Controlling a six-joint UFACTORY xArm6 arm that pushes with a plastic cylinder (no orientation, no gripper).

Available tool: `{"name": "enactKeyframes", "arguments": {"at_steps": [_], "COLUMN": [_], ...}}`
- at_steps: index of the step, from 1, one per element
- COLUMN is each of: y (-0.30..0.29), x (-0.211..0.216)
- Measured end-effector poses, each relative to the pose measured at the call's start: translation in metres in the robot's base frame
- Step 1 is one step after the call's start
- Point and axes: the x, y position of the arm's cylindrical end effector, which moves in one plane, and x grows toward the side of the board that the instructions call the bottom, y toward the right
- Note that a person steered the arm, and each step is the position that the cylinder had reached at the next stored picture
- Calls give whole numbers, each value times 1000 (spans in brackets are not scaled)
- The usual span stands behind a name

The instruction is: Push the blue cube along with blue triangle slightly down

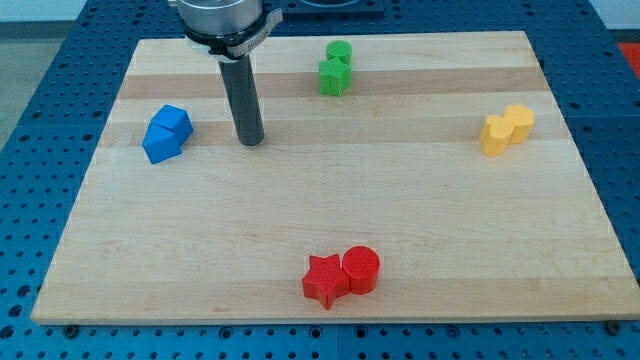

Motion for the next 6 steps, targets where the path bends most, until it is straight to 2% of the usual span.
{"name": "enactKeyframes", "arguments": {"at_steps": [1,2,3,4,5,6], "y": [0,-11,-53,-128,-171,-172], "x": [-3,-55,-66,-21,-1,-1]}}
